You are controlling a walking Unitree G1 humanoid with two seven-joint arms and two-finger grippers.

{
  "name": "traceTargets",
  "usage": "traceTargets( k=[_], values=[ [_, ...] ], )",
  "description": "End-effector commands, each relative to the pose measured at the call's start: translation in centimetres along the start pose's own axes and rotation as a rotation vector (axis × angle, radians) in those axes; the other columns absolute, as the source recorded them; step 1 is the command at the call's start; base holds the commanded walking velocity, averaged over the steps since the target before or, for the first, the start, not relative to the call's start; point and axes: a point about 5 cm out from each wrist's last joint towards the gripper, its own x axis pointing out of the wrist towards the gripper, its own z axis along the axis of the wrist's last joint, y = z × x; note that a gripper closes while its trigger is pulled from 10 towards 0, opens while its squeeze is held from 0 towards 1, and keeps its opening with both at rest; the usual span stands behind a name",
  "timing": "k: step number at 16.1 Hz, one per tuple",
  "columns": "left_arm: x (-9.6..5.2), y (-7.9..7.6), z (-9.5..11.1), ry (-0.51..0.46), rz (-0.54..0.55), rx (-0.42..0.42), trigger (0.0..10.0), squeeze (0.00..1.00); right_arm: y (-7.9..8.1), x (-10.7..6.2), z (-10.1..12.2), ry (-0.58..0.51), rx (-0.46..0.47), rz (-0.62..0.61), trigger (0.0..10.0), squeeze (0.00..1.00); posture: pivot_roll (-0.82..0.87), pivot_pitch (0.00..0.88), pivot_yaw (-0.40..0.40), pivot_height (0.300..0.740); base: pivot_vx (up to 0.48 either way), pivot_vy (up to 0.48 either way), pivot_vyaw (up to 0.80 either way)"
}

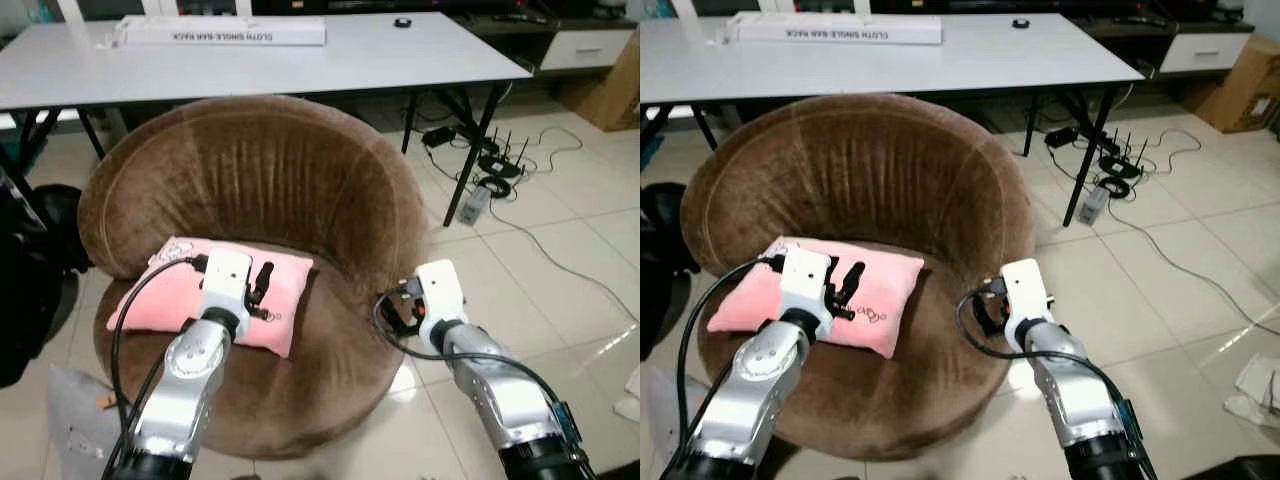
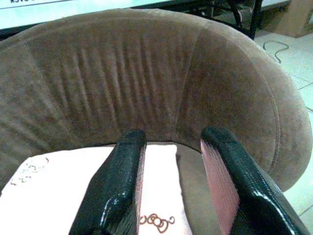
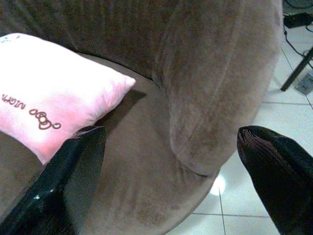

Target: Move the pillow to the sofa from floor

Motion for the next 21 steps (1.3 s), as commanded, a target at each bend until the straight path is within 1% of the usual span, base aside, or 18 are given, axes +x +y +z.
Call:
traceTargets(
  k=[1, 4, 8, 13, 15, 19, 21],
  values=[
    [-0.4, -0.1, 0.3, 0.015, 0.0, 0.016, 10.0, 0.0, -0.4, -0.3, -0.1, -0.013, 0.018, -0.029, 10.0, 0.0, 0.08, 0.0, 0.021, 0.74, 0.0, 0.0, 0.0],
    [-0.8, -0.3, 0.4, 0.035, -0.023, 0.03, 10.0, 0.0, -0.3, -0.5, -0.5, -0.008, 0.03, -0.04, 10.0, 0.0, 0.07, 0.0, 0.032, 0.74, -0.29, 0.0, 0.0],
    [-1.0, -0.5, 0.6, 0.044, -0.033, 0.039, 10.0, 0.0, -0.7, -0.8, -0.7, -0.004, 0.029, -0.052, 10.0, 0.0, 0.07, 0.0, 0.032, 0.74, -0.292, 0.0, 0.0],
    [-1.1, -0.5, 0.9, 0.043, -0.033, 0.038, 10.0, 0.0, -0.7, -0.6, -0.5, -0.006, 0.021, -0.05, 10.0, 0.0, 0.07, 0.0, 0.024, 0.74, -0.283, 0.0, 0.0],
    [-1.3, -0.4, 1.0, 0.037, -0.033, 0.042, 10.0, 0.0, -0.6, -0.6, -0.4, -0.008, 0.02, -0.048, 10.0, 0.0, 0.07, 0.0, 0.023, 0.74, 0.0, 0.0, 0.0],
    [-1.5, 0.3, 1.2, 0.023, -0.006, 0.04, 10.0, 0.0, -0.5, -0.6, -0.4, -0.011, 0.024, -0.032, 10.0, 0.0, 0.07, 0.0, 0.015, 0.74, 0.0, 0.0, 0.0],
    [-1.6, 0.4, 1.3, 0.02, -0.007, 0.039, 10.0, 0.0, -0.5, -0.7, -0.4, -0.014, 0.039, -0.025, 10.0, 0.0, 0.07, 0.0, 0.015, 0.74, 0.0, 0.0, 0.0]
  ],
)
